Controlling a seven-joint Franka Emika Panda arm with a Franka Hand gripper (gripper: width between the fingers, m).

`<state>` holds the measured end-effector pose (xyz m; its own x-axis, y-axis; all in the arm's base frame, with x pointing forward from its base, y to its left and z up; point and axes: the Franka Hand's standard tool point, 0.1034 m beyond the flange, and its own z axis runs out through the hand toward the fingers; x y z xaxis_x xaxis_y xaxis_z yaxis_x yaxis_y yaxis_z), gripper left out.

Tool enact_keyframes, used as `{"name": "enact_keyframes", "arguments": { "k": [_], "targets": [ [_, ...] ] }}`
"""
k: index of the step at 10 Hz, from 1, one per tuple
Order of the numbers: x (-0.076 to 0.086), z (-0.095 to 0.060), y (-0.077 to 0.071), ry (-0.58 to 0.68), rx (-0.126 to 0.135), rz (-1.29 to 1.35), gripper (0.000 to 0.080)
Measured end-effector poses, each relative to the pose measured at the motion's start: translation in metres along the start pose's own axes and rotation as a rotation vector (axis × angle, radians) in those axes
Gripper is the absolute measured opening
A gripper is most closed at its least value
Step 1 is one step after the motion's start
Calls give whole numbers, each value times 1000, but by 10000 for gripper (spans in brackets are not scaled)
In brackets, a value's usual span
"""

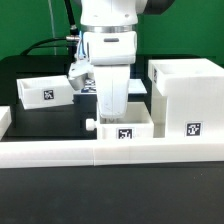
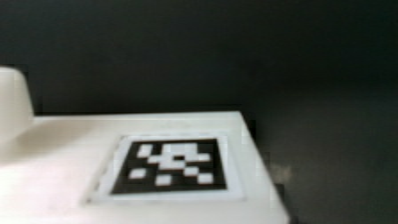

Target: Assemble drawer

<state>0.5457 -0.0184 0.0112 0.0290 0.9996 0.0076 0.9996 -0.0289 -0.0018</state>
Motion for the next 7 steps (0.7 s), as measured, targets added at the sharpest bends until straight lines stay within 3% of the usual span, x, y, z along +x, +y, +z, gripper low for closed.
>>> {"name": "enact_keyframes", "arguments": {
  "k": [7],
  "targets": [
    [7, 3, -2, 2, 4, -12, 41]
  ]
}}
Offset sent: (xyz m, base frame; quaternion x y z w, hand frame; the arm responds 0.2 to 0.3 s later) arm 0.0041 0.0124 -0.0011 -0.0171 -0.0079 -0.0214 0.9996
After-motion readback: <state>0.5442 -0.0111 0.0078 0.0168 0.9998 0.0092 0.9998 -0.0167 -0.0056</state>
